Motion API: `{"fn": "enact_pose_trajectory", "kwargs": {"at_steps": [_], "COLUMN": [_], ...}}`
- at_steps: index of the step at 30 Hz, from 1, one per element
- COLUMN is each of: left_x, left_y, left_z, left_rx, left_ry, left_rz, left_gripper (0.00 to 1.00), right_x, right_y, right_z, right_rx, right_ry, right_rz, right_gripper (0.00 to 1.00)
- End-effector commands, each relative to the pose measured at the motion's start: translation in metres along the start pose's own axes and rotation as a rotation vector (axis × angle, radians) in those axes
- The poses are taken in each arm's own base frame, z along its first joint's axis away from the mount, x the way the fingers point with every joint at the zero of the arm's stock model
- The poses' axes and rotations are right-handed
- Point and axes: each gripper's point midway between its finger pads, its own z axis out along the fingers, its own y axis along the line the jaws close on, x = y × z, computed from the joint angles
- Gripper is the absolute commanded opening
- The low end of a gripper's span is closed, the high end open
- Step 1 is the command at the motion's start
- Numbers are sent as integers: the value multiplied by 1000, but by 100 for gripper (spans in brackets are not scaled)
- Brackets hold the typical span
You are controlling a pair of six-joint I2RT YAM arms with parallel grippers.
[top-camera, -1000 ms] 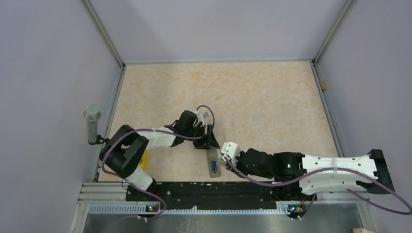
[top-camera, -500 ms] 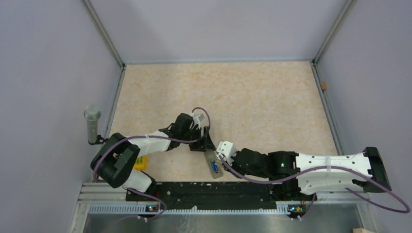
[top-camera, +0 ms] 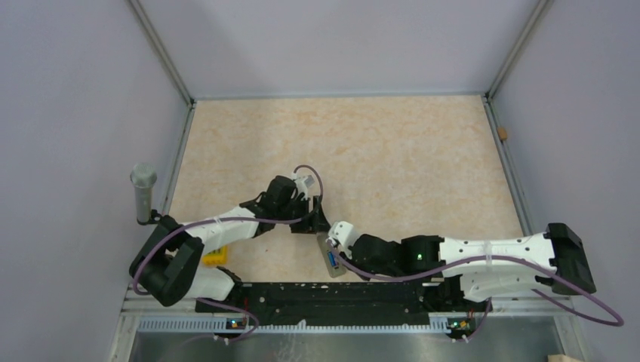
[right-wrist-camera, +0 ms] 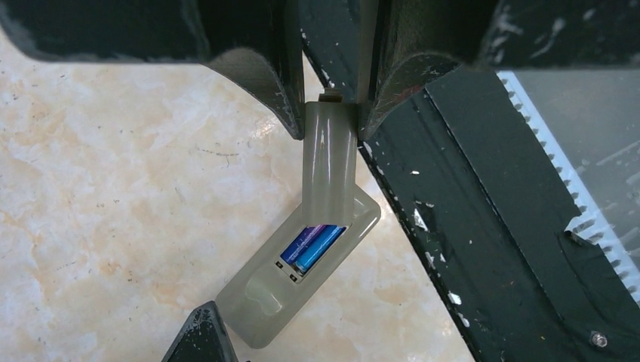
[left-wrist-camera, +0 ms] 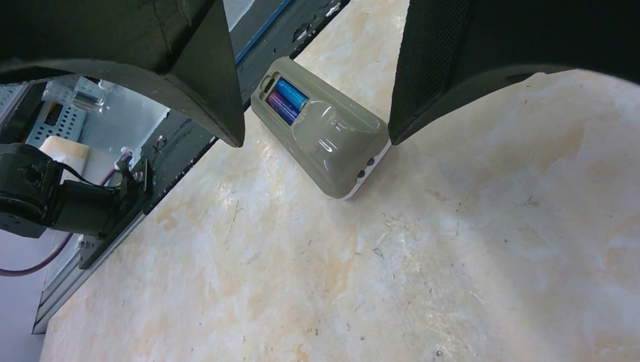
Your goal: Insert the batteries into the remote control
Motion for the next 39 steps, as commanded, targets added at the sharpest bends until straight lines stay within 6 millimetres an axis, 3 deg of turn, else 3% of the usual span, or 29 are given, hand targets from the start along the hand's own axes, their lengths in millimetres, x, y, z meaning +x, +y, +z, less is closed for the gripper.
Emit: {"fn": "enact_pose_trajectory", "kwargs": {"at_steps": [1, 7, 12, 39], "left_x": [-5, -9, 1, 47], "left_y": [-3, -4, 4, 2], "left_z": [4, 15, 18, 1], "left_rx": [13, 32, 28, 71], "left_ry": [-3, 6, 31, 51], "left_rz": [35, 34, 17, -26], "left_gripper": [70, 70, 69, 68], "right_x": [-24, -19, -19, 14], "right_y": [2, 3, 4, -5], "right_z": [-1, 2, 5, 27], "right_rx": [4, 4, 1, 52], "right_ry": [-63, -62, -83, 44], "right_rz": [81, 119, 147, 173], "right_gripper": [3, 3, 3, 3]}}
